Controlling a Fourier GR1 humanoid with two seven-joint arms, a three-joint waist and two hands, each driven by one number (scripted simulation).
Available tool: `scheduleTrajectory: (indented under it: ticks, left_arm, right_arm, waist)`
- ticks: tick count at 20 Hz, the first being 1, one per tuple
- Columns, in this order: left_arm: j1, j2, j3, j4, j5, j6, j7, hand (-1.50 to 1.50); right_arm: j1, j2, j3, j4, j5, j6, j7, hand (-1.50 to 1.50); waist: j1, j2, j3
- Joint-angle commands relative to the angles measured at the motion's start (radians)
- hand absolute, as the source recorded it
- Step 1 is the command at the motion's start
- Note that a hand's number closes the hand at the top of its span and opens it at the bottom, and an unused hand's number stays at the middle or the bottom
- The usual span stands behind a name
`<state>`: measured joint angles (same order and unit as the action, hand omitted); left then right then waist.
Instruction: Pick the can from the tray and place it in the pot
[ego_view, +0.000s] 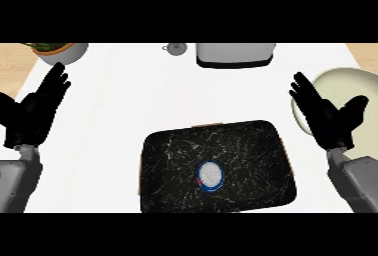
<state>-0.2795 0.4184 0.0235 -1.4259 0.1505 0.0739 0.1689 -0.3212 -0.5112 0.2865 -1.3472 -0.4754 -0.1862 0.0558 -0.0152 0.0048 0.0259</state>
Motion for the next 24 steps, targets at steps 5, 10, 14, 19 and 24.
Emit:
scheduleTrajectory:
  ticks: [5,10,14,19,24]
  left_arm:
    - [0.075,-0.127,-0.003,-0.058,0.003,0.089,-0.111,0.0]
    - [0.21,-0.23,-0.052,-0.125,-0.014,0.131,-0.216,0.0]
    - [0.299,-0.267,-0.097,-0.158,-0.038,0.133,-0.287,0.0]
    - [0.305,-0.304,-0.135,-0.181,-0.068,0.158,-0.279,0.0]
    - [0.339,-0.284,-0.139,-0.216,-0.074,0.147,-0.273,0.0]
  right_arm:
    - [-0.059,-0.029,-0.105,-0.289,0.048,0.126,-0.462,1.5]
    - [0.23,-0.039,-0.149,-0.309,0.275,-0.185,-0.593,-1.5]
    - [0.39,0.073,-0.027,-0.476,0.323,-0.159,-0.842,-1.5]
    - [0.635,-0.002,0.026,-0.683,0.452,-0.177,-0.898,-1.5]
    - [0.75,-0.16,0.07,-0.811,0.69,-0.24,-0.613,-1.5]
  waist:
    - [-0.016,-0.043,-0.023]
    - [-0.037,-0.024,-0.025]
    - [-0.014,-0.02,-0.024]
    - [-0.006,-0.011,-0.026]
    - [-0.003,-0.014,-0.03]
